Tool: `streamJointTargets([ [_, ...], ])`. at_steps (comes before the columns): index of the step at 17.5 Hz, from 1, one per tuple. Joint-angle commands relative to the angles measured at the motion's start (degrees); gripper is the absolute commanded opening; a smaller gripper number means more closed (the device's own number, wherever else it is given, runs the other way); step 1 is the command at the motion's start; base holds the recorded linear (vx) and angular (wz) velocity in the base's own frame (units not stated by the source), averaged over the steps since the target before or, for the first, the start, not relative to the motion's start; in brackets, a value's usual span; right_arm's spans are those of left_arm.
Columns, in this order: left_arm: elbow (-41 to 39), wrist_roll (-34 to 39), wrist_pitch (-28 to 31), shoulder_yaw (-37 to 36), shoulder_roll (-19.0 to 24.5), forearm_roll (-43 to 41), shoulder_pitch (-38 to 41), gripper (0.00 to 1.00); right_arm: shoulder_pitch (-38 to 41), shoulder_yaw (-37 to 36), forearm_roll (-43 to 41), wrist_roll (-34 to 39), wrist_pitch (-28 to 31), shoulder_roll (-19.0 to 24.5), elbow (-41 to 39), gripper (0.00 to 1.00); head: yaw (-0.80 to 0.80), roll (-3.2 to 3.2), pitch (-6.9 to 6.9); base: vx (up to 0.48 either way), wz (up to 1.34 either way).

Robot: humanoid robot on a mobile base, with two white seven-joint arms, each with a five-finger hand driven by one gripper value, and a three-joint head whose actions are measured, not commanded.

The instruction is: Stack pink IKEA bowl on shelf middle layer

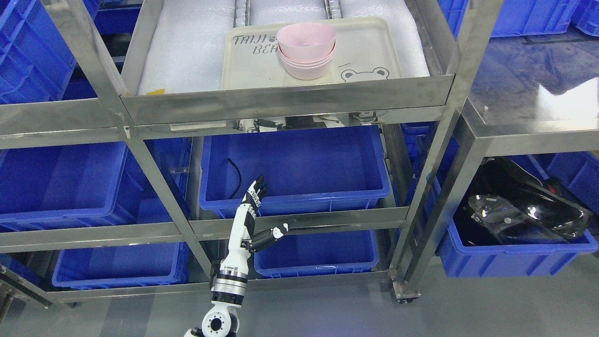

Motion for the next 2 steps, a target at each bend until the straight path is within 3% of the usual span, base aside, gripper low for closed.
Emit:
streamJointTargets([
  [1, -3.04, 0.29, 2.67, 3.47, 0.95, 2.57, 0.6, 0.95, 1.33, 0.0, 0.0, 0.01, 0.02, -1.0, -1.0, 1.0, 0.0, 0.0, 0.0, 0.014, 0.0],
  [2, -3.57, 0.29, 2.94, 3.3, 0.95, 2.57, 0.6, 0.95, 1.33, 0.0, 0.0, 0.01, 0.02, -1.0, -1.0, 1.0, 0.0, 0.0, 0.0, 0.014, 0.03],
])
